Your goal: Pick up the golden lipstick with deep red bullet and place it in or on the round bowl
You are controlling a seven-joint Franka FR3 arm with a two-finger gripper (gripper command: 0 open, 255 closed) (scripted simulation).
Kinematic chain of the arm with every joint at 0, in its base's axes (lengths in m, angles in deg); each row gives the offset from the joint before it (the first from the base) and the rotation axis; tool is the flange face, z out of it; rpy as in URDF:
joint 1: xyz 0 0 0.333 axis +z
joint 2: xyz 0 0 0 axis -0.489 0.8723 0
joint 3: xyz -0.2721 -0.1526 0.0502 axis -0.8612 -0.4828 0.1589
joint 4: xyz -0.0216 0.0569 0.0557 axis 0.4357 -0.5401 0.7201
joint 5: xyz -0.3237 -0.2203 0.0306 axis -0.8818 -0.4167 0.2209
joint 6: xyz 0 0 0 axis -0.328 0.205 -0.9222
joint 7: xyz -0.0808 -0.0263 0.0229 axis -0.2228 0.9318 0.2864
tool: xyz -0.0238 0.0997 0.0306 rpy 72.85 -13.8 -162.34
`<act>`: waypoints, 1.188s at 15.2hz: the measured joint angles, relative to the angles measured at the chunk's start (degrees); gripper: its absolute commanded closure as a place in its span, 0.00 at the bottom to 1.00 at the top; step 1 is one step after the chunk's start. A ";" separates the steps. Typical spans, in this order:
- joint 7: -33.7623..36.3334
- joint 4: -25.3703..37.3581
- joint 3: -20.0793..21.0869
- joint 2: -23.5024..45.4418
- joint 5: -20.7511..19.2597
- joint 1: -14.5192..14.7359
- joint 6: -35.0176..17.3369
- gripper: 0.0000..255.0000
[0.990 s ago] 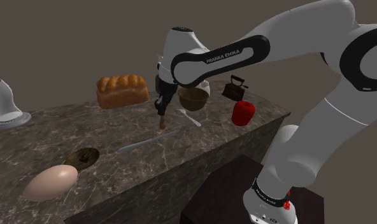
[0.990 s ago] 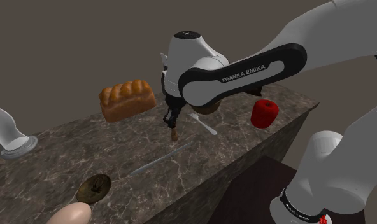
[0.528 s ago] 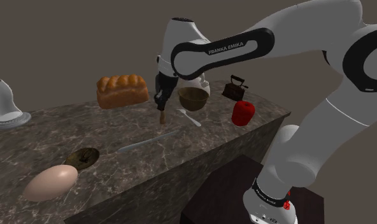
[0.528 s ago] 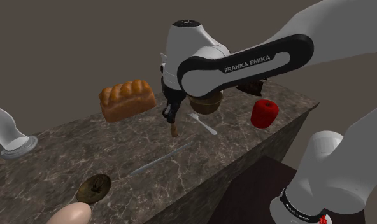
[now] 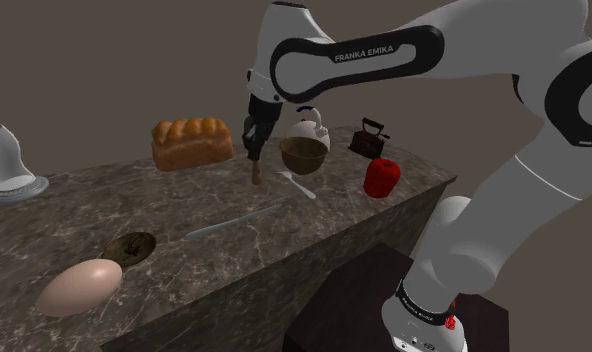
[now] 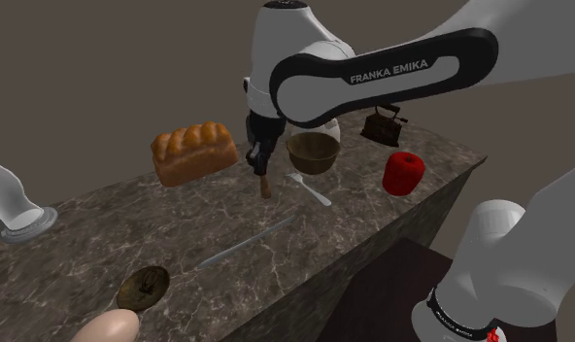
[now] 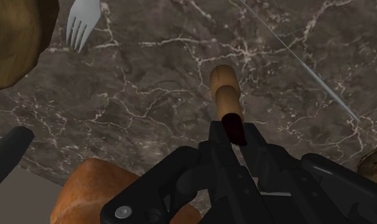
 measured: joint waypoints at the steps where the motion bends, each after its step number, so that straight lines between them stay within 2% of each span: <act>1: -0.15 0.78 -0.10 -0.08 0.01 -0.05 0.85 1.00; 18: -0.34 14.38 -0.16 0.42 0.02 -0.09 13.97 1.00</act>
